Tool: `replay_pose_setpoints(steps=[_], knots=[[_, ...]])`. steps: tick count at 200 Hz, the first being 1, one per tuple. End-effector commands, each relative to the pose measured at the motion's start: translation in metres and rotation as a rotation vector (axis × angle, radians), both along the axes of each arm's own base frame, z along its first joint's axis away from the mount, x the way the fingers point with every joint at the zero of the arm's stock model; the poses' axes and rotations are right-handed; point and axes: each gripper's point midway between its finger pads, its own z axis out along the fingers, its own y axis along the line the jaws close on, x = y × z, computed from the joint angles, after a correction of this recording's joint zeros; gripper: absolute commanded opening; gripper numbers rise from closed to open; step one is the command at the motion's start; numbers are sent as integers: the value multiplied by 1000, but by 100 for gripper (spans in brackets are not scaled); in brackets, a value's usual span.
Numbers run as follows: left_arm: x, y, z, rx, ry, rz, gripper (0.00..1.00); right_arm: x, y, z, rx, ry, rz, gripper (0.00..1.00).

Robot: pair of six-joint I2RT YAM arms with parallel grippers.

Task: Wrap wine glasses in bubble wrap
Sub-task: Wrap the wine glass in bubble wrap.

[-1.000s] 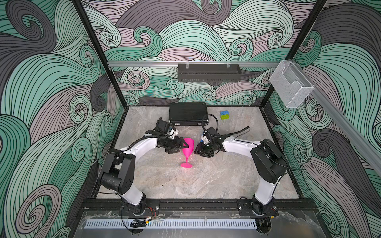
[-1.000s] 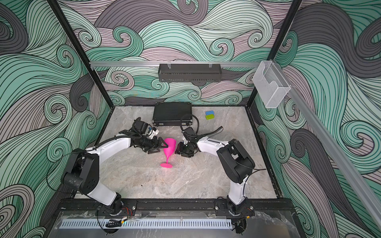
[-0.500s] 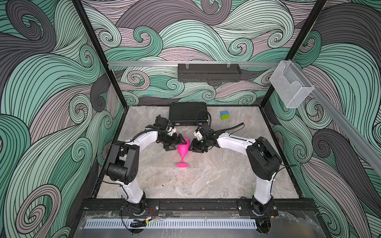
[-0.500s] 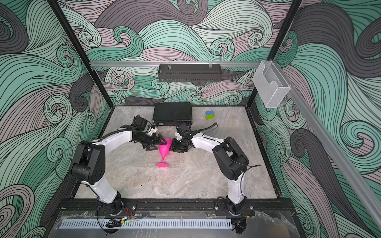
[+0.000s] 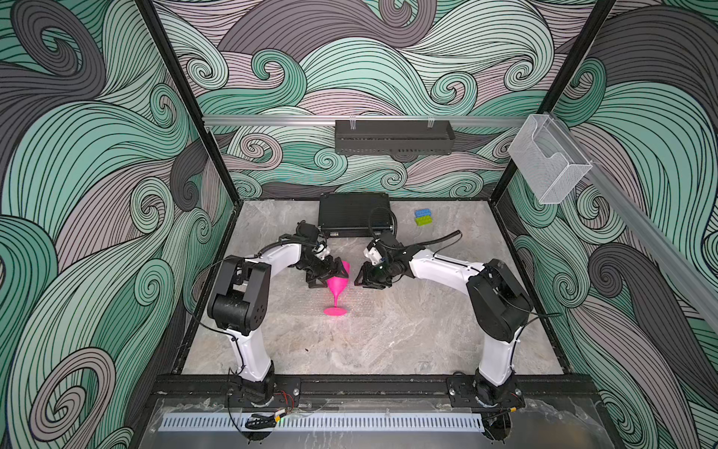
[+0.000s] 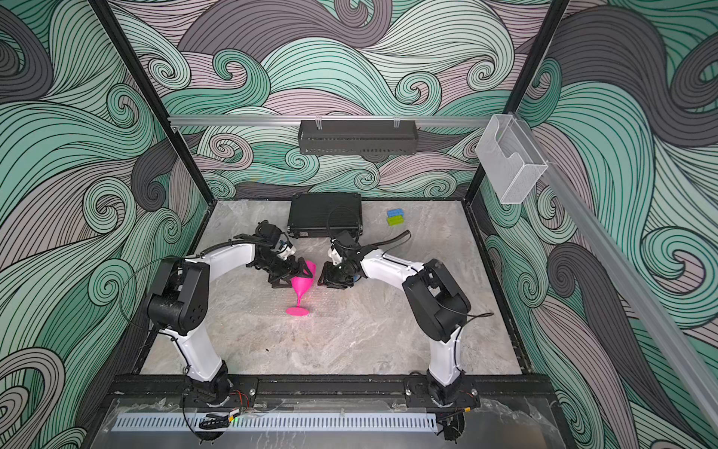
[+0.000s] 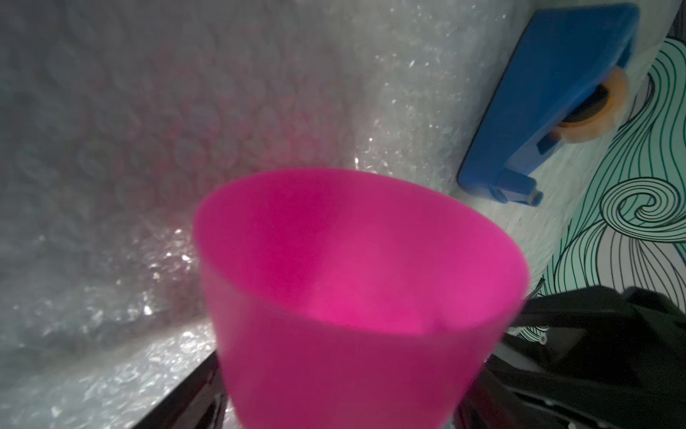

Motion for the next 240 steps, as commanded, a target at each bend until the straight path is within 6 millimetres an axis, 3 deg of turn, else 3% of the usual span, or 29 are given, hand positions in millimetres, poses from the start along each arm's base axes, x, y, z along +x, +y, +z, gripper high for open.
replay_pose_setpoints(steps=[1, 31, 77, 134, 163, 185, 211, 240], knots=[[2, 10, -1, 39, 6, 1, 88, -9, -24, 1, -45, 9, -29, 39], [0, 11, -3, 30, 21, 13, 88, -12, -45, -16, -79, 58, -84, 41], [-3, 9, -2, 4, 33, 30, 88, -15, -50, -45, -94, 139, -118, 50], [-4, 8, -1, -12, 35, 38, 88, -2, -14, -58, 36, 177, -130, 51], [-6, 6, -6, -23, 58, 49, 87, 5, 14, -46, 160, 169, -101, 50], [-5, 6, 0, -22, 38, 41, 87, 10, 28, -19, 275, 131, -79, 48], [-8, 5, -6, -34, 57, 50, 87, 8, 35, -3, 360, 119, -55, 45], [-7, 7, 0, -21, 37, 43, 87, 6, 30, 6, 384, 102, -67, 41]])
